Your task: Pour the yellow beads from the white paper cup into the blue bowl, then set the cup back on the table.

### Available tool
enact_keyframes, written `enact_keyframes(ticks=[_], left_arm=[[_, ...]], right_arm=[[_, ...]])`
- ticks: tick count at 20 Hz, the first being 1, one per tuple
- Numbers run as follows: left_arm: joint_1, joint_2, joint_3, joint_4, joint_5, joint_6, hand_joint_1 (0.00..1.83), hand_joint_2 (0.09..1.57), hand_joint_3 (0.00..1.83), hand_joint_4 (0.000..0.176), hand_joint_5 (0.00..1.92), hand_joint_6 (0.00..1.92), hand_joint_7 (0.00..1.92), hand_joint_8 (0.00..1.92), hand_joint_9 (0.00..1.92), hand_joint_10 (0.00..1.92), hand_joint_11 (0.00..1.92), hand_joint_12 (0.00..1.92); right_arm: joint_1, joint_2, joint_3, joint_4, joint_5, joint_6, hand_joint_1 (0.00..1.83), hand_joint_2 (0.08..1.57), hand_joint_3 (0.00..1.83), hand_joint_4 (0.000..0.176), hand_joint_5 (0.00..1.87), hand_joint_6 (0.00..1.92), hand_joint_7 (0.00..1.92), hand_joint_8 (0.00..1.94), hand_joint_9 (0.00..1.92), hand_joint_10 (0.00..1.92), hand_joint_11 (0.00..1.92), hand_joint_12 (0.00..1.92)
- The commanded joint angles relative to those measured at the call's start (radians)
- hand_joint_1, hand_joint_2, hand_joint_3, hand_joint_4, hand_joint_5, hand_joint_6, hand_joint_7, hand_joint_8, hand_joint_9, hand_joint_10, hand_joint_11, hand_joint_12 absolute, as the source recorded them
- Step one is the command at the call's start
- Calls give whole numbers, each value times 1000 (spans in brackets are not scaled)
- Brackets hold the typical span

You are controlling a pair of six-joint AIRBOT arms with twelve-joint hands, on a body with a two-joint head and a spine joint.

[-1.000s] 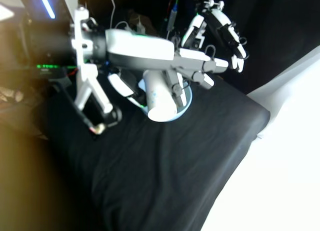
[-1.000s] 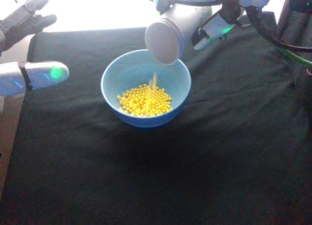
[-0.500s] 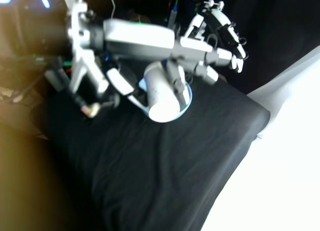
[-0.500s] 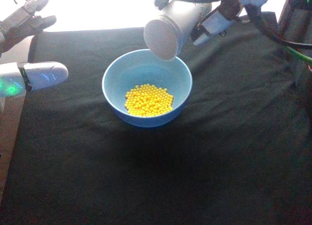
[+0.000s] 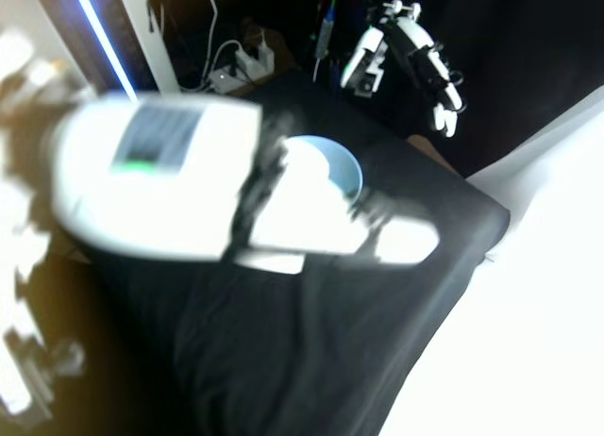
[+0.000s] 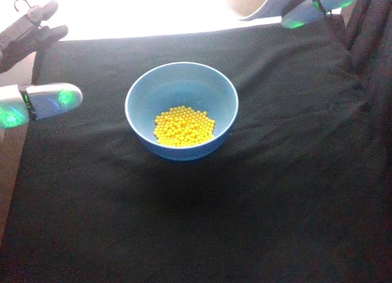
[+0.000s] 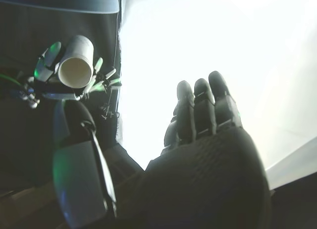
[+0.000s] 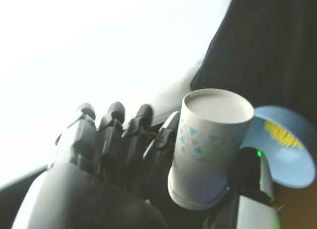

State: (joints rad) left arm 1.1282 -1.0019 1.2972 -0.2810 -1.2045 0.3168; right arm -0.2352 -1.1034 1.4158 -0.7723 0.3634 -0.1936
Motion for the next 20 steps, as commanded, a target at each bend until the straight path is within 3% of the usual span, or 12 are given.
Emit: enact_keyframes(ticks=[1,3,4,6,7,8,9,10,11,15,17,20], left_arm=[[-4,-1,1,-31,-133,-13,734,868,1,10,55,2,279,0,201,0,10,530],[0,-1,0,-32,-135,-16,730,864,0,14,49,0,282,2,181,1,0,501],[3,-1,-1,-34,-137,-17,726,856,0,21,58,3,302,9,186,4,2,490],[7,-1,-2,-37,-138,-18,731,850,0,20,61,3,324,10,180,1,0,465],[8,-1,-2,-38,-139,-19,739,853,0,13,53,0,343,6,157,1,0,407],[10,-1,-3,-39,-141,-20,739,853,0,13,53,0,343,6,157,1,0,407],[11,-1,-3,-39,-141,-21,751,863,3,12,48,0,344,2,153,0,0,374],[12,-1,-4,-39,-141,-22,759,861,1,25,59,4,354,5,160,3,3,374],[13,-1,-4,-39,-141,-22,756,865,2,28,58,4,348,2,156,1,0,373],[16,-1,-6,-41,-142,-23,744,860,0,42,88,4,361,1,186,6,0,411],[18,-2,-7,-42,-143,-23,746,858,0,54,84,2,364,1,184,2,0,436],[23,-6,-7,-44,-146,-23,754,854,0,55,92,2,369,0,191,2,0,464]], right_arm=[[-10,9,11,129,146,-43,1250,1032,0,0,1242,614,1101,491,407,4,39,61],[-66,13,33,245,210,-50,1197,1016,5,0,1202,599,1023,132,395,5,1,170],[-116,14,48,334,268,-50,1187,1031,0,0,1168,657,669,4,177,0,0,6],[-181,12,63,442,331,-50,1165,1028,0,0,1178,644,599,1,186,7,0,0],[-205,11,67,484,356,-50,1122,1010,0,77,1225,563,368,0,48,0,0,0],[-245,11,71,544,397,-50,1122,1010,0,77,1225,563,368,0,48,0,0,0],[-279,11,73,602,435,-50,1104,1003,0,149,1245,523,500,19,137,18,0,0],[-316,10,75,661,474,-50,1130,1001,5,58,1252,511,651,41,305,6,0,263],[-352,8,77,713,508,-50,1150,999,1,0,1267,485,715,23,339,2,0,380],[-517,-14,81,934,637,-50,1172,1020,2,0,1206,591,699,1,314,1,0,269],[-583,-32,84,1020,681,-50,1190,1019,0,0,1208,585,609,12,328,4,0,707],[-631,-67,101,1086,704,-50,1195,1017,0,0,1218,568,654,12,293,3,0,588]])
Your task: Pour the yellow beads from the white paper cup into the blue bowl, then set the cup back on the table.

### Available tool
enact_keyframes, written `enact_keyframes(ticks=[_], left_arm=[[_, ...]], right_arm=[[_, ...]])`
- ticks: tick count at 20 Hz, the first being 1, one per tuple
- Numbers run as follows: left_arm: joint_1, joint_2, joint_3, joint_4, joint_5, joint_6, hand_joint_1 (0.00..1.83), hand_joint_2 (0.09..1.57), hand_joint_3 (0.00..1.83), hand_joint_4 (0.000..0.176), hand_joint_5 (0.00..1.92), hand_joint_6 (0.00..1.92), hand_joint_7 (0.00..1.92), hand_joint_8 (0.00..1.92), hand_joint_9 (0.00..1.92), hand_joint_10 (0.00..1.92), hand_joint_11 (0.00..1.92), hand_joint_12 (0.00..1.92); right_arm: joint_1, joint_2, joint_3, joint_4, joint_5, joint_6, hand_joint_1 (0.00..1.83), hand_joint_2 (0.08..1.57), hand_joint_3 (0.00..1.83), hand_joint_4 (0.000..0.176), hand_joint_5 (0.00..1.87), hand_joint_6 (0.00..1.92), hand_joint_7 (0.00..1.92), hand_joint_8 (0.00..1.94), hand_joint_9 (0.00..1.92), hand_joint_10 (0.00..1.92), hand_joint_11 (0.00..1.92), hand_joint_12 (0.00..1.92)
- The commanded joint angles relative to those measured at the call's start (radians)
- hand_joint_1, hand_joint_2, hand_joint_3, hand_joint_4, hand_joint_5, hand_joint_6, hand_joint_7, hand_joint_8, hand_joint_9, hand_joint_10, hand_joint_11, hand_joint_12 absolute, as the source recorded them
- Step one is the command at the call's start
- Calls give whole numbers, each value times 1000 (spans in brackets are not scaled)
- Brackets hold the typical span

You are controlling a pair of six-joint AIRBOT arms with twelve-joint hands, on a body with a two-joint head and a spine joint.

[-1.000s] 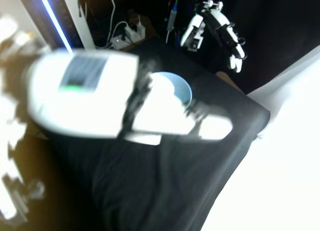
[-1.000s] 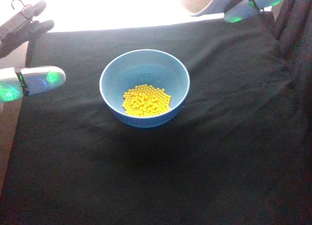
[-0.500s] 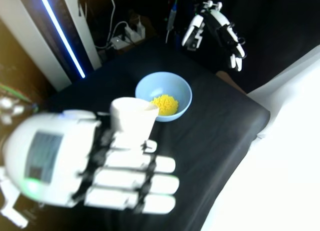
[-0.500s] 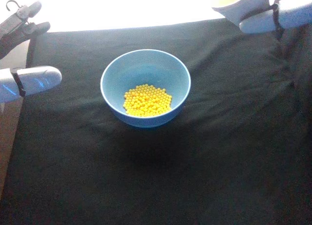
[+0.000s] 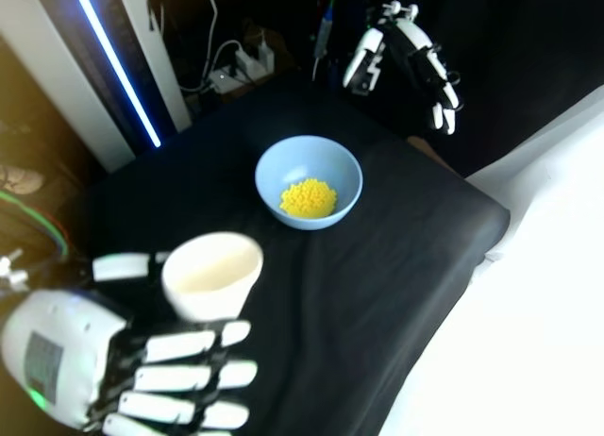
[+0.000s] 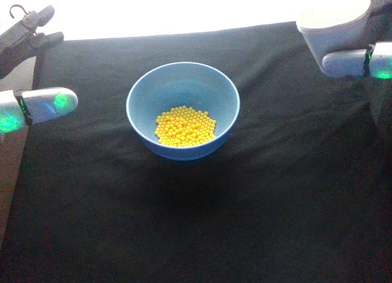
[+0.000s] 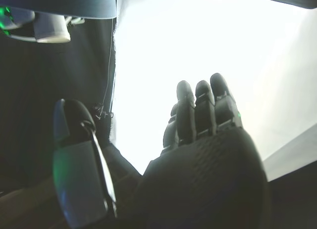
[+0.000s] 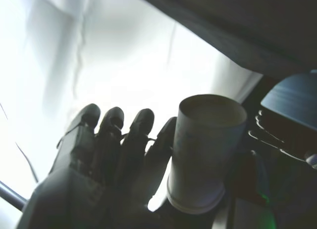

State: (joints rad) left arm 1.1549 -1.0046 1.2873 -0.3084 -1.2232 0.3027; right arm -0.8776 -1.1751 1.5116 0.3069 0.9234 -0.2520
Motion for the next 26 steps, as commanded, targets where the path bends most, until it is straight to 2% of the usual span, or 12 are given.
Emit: enact_keyframes(ticks=[1,3,4,7,10,11,12,15,16,17,23,26], left_arm=[[-1,-4,3,-17,-129,-11,743,856,0,46,74,0,365,0,190,1,0,461],[3,-7,4,-19,-132,-15,747,861,2,42,74,1,369,1,187,0,0,459],[4,-8,5,-19,-132,-16,753,853,1,59,73,0,373,2,169,2,0,410],[4,-13,8,-19,-130,-18,775,852,0,56,71,0,364,0,177,5,0,414],[6,-15,8,-19,-130,-18,756,841,0,46,66,0,333,0,207,4,0,513],[7,-16,8,-19,-131,-18,741,847,0,31,68,0,338,0,225,2,0,557],[8,-17,9,-19,-131,-18,730,844,0,37,70,1,333,0,228,1,0,565],[8,-20,10,-19,-132,-20,755,855,2,16,73,0,362,4,228,2,0,566],[8,-20,10,-19,-132,-20,755,855,2,16,73,0,362,4,228,2,0,566],[8,-20,10,-18,-132,-20,738,849,0,0,62,3,339,2,230,7,16,548],[9,-20,10,-18,-133,-23,738,838,1,0,74,0,342,1,251,4,2,624],[9,-20,10,-18,-134,-23,724,827,0,0,67,0,327,0,243,0,0,625]], right_arm=[[5,-7,10,21,148,9,1195,1027,0,0,1193,610,822,21,341,7,0,477],[-4,-21,15,36,149,9,1197,1026,0,0,1197,605,811,12,346,7,0,442],[-13,-28,17,43,150,9,1191,1034,2,0,1166,657,681,0,328,5,0,552],[-43,-38,22,79,157,9,1191,1036,0,0,1160,669,560,2,310,0,0,674],[-70,-55,40,123,158,9,1187,1056,5,0,1104,761,518,5,225,9,0,315],[-78,-60,45,134,158,9,1180,1075,4,0,1060,837,508,6,226,8,0,339],[-87,-65,51,149,158,9,1173,1089,3,0,1030,888,474,5,200,2,0,287],[-115,-81,65,190,158,16,1161,1113,0,0,982,967,440,1,139,1,0,97],[-119,-84,67,198,158,16,1161,1113,0,0,982,967,440,1,139,1,0,97],[-126,-87,69,211,158,16,1163,1101,0,0,1010,923,409,3,115,2,0,129],[-163,-96,74,247,154,20,1187,1026,0,0,1194,622,339,4,14,7,0,0],[-173,-97,73,249,145,21,1188,1026,1,0,1185,639,351,2,19,4,0,0]])
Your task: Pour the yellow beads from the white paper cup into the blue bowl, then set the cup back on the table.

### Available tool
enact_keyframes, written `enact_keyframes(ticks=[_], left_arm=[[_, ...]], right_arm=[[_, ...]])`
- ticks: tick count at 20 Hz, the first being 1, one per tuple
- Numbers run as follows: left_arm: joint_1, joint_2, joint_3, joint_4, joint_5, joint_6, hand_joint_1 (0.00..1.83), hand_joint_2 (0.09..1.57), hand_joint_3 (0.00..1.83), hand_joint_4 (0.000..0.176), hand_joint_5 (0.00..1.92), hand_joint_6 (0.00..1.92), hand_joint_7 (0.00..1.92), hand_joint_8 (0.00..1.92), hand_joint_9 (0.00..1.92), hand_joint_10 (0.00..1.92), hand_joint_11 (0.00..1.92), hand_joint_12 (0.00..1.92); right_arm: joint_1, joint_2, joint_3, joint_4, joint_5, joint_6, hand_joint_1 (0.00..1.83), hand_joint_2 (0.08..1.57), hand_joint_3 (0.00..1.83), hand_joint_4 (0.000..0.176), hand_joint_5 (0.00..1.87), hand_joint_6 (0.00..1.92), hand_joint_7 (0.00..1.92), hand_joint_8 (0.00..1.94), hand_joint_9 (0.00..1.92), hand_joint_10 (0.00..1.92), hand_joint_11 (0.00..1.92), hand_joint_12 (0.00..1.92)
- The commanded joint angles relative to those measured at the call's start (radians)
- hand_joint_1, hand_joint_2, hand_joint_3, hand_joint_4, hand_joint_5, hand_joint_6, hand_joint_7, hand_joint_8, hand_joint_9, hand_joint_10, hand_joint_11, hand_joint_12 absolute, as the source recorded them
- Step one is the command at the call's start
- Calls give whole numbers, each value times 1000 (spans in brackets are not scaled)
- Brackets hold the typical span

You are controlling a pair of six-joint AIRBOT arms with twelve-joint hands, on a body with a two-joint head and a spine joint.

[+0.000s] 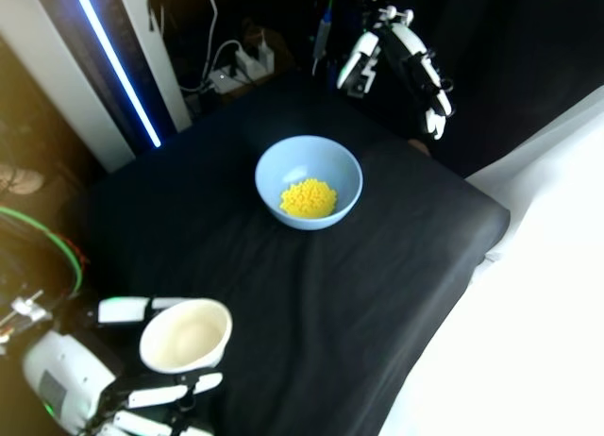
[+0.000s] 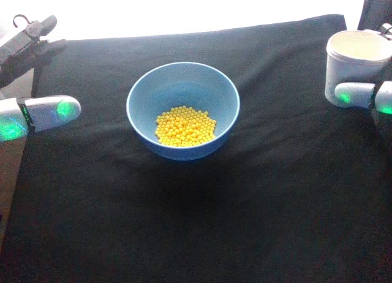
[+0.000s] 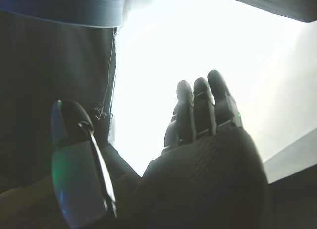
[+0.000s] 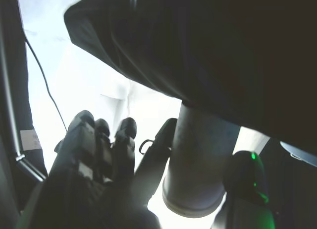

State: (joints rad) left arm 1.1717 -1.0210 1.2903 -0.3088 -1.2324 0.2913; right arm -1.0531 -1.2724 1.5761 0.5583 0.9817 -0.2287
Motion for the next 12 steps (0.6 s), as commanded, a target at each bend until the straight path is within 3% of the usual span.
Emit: enact_keyframes(ticks=[1,3,4,5,6,7,8,9,10,12], left_arm=[[-7,-4,7,-18,-125,-12,721,824,0,0,66,1,326,1,234,0,0,617],[-7,-4,7,-18,-125,-12,717,824,0,0,70,2,342,8,241,3,0,611],[-7,-5,7,-18,-125,-12,718,821,0,0,74,4,346,8,242,4,0,613],[-7,-5,7,-18,-126,-12,728,828,0,0,73,2,349,6,236,1,0,597],[-7,-5,7,-18,-126,-12,738,828,0,3,66,1,343,2,227,0,0,561],[-7,-5,7,-18,-125,-12,743,830,0,6,64,1,345,1,226,1,0,538],[-7,-5,8,-18,-125,-12,723,831,0,8,69,1,347,1,239,3,0,577],[-7,-6,8,-17,-124,-12,720,835,2,7,66,0,340,0,237,1,0,582],[-7,-6,8,-17,-122,-12,724,829,0,13,68,0,337,0,231,1,0,556],[-7,-7,9,-16,-120,-12,732,829,0,15,72,2,357,8,232,2,0,545]], right_arm=[[0,0,7,-3,86,-2,1189,1028,2,0,1178,651,353,3,21,5,0,0],[-1,1,5,-3,85,-2,1190,1020,0,0,1198,613,396,7,101,19,0,0],[-3,1,5,-9,85,1,1186,1041,5,0,1138,707,481,14,175,27,0,0],[-3,1,5,-16,85,5,1146,995,0,0,949,314,739,33,401,46,88,64],[-3,1,6,-24,85,10,1093,887,0,81,787,90,783,12,371,12,17,12],[-3,1,6,-28,85,12,1070,793,0,100,639,17,782,3,241,2,3,2],[-3,1,7,-34,85,14,1083,680,0,159,448,3,618,0,148,0,0,0],[-3,1,7,-37,85,14,1039,622,0,173,224,1,239,0,36,0,0,0],[-3,1,7,-40,85,14,1035,585,0,175,125,0,96,0,6,0,0,0],[-3,1,8,-45,85,14,1021,537,0,176,4,0,4,0,0,0,0,0]])
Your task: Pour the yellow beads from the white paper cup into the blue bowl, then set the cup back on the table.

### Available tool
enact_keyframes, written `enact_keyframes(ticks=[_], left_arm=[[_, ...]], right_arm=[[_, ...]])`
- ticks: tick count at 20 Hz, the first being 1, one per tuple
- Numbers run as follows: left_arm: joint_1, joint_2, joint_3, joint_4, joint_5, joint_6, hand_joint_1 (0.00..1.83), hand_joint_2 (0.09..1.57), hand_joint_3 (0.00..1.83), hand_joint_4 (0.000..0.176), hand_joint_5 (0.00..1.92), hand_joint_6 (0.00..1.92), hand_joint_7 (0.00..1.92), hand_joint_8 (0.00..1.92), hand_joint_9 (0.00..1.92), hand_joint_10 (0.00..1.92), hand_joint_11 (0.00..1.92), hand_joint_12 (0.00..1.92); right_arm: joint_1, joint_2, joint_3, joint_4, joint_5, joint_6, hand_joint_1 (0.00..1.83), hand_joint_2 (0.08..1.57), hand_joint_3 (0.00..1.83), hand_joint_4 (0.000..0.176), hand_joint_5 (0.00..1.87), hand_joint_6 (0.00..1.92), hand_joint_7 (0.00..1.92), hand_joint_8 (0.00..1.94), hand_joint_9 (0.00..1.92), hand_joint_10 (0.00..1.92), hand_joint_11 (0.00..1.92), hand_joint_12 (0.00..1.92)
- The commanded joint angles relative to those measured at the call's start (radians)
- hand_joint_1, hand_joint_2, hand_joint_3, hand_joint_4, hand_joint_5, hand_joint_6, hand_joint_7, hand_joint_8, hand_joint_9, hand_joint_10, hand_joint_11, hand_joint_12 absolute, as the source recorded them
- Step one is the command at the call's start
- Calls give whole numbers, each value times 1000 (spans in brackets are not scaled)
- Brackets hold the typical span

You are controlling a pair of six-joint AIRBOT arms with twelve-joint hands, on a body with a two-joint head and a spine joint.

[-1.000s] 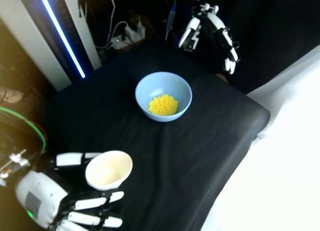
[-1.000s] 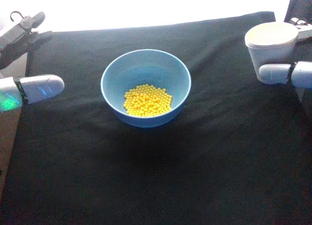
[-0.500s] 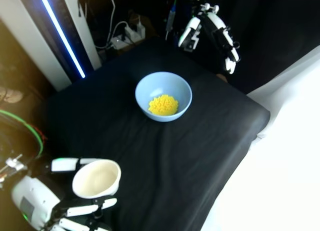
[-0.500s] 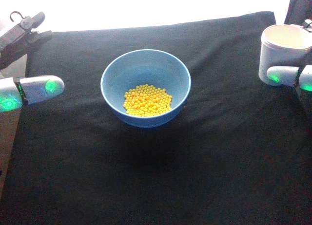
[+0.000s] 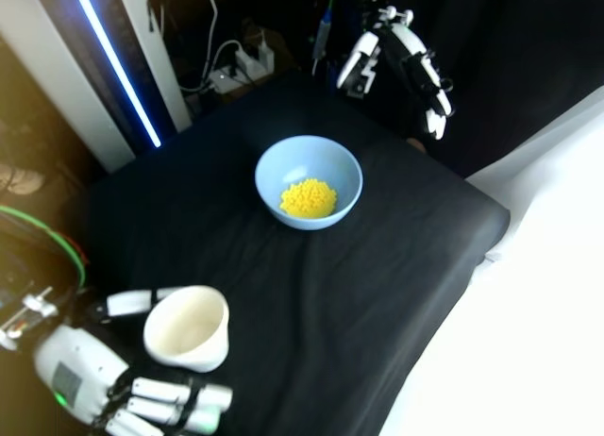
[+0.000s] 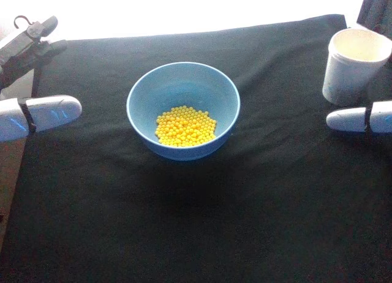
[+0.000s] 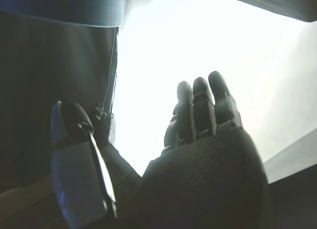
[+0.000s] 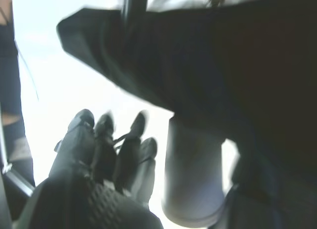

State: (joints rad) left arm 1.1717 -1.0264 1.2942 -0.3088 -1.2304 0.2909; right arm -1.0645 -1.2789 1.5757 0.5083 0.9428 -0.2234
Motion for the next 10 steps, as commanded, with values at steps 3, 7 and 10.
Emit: enact_keyframes(ticks=[3,7,10], left_arm=[[-7,-5,8,-16,-121,-11,744,840,2,10,66,0,364,3,206,2,0,483],[-7,-4,11,-15,-121,-13,753,832,0,8,64,0,356,0,222,5,0,516],[-8,4,21,0,-107,-15,726,844,2,0,38,0,321,0,203,0,0,493]], right_arm=[[9,8,11,1,124,9,944,518,0,176,0,0,0,0,0,0,0,0],[9,16,9,-17,121,9,926,518,0,176,0,0,0,0,0,0,0,0],[9,42,-3,-52,121,9,891,536,0,176,0,0,0,0,0,0,0,0]])
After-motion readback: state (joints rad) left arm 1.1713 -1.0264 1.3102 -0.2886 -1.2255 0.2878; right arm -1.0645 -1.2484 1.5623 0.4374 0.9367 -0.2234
